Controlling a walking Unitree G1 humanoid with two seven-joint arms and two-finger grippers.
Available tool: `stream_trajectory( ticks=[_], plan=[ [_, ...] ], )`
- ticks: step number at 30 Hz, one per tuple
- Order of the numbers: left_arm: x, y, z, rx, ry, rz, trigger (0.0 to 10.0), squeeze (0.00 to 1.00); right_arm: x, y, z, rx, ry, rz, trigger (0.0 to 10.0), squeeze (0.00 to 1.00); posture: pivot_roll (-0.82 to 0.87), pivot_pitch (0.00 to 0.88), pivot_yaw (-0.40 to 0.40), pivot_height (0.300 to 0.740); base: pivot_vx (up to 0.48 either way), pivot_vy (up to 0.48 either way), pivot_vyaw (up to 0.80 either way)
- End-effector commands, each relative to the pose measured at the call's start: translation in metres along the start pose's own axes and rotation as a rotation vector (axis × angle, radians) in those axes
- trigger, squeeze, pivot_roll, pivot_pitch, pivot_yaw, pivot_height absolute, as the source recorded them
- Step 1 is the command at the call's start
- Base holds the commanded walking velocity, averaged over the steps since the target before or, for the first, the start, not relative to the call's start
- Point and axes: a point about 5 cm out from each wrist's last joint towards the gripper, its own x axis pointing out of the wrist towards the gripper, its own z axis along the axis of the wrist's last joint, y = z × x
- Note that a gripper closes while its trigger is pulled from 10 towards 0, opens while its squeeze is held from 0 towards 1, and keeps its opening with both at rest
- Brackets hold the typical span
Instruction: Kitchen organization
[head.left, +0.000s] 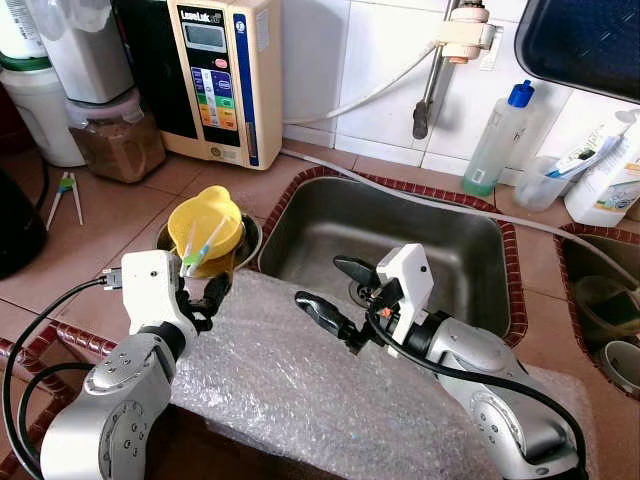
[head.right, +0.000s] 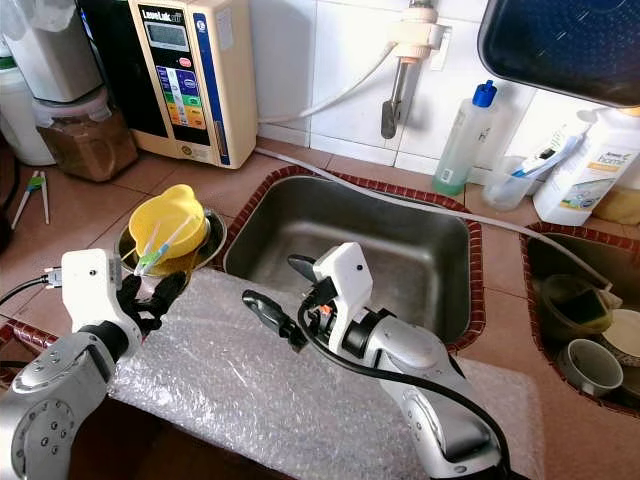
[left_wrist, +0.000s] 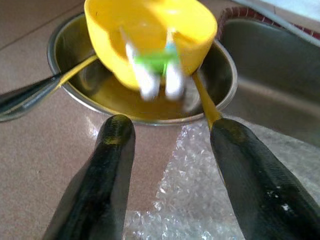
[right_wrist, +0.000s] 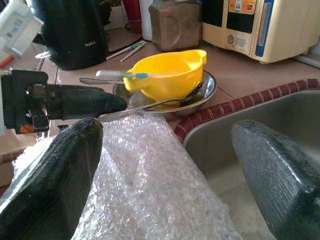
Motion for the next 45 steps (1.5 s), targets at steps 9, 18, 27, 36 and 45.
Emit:
stream_trajectory(
  ticks=[9, 18, 27, 36, 45],
  plan=[
    [0.001, 0.006, 0.010, 0.059, -0.063, 0.052, 0.0, 0.00, 0.000, 0.000, -0.001, 0.011, 0.006, -0.002, 10.0, 0.00, 0.04, 0.039, -0.011, 0.740, 0.000, 0.000, 0.00],
    [0.000, 0.002, 0.018, 0.113, -0.141, 0.062, 10.0, 1.00, 0.000, -0.001, -0.002, 0.015, 0.008, -0.004, 10.0, 0.00, 0.04, 0.042, -0.013, 0.740, 0.000, 0.000, 0.00],
    [0.000, 0.003, 0.008, 0.161, -0.149, 0.062, 10.0, 1.00, -0.001, -0.001, -0.002, 0.018, 0.012, -0.002, 10.0, 0.00, 0.04, 0.043, -0.016, 0.740, 0.000, 0.000, 0.00],
    [0.001, 0.000, -0.012, 0.263, -0.144, -0.029, 10.0, 1.00, 0.000, -0.002, -0.002, 0.020, 0.012, -0.003, 10.0, 0.00, 0.04, 0.042, -0.015, 0.740, 0.000, 0.000, 0.00],
    [0.005, -0.003, -0.006, 0.341, -0.233, -0.068, 10.0, 1.00, 0.000, -0.002, -0.002, 0.019, 0.014, -0.001, 10.0, 0.00, 0.03, 0.037, -0.019, 0.740, 0.000, 0.000, 0.00]
  ],
)
